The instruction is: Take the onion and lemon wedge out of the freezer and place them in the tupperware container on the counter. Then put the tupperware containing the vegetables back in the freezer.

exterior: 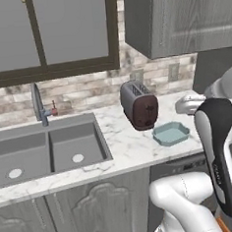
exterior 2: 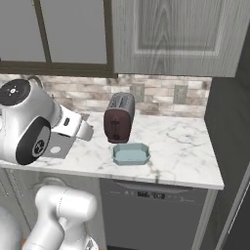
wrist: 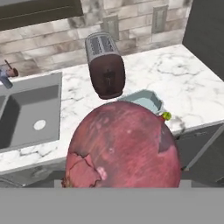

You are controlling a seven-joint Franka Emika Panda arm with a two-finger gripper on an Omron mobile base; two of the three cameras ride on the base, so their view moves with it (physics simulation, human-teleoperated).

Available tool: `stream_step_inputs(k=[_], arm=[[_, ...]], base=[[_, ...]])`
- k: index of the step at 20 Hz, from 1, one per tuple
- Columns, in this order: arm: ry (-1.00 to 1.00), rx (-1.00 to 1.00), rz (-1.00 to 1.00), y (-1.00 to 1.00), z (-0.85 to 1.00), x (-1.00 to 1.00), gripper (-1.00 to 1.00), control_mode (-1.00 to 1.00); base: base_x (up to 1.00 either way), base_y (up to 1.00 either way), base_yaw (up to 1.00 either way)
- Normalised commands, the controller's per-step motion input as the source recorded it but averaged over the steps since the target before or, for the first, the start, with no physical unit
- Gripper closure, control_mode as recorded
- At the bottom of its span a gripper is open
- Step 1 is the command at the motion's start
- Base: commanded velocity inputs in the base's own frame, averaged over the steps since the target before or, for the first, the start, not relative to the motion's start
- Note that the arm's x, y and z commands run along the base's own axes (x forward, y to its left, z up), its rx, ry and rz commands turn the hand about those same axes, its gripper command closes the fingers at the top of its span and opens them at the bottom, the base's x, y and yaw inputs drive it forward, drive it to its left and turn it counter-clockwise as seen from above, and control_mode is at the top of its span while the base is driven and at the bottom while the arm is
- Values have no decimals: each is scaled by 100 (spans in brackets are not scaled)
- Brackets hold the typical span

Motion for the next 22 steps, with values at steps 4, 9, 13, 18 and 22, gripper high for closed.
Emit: stream_step_inputs(k=[4,9,13,18,22], arm=[[27,5,-9,-43,-69,18,100,-100],[22,3,-6,-21,-48,37,100,-100],[32,0,-7,-1,-28,62,100,-100],[24,2,-2,-3,-28,66,100,-100],[13,4,0,-33,-42,56,100,-100]], base=[[0,0,0],[0,0,0],[0,0,0],[0,0,0],[0,0,0]])
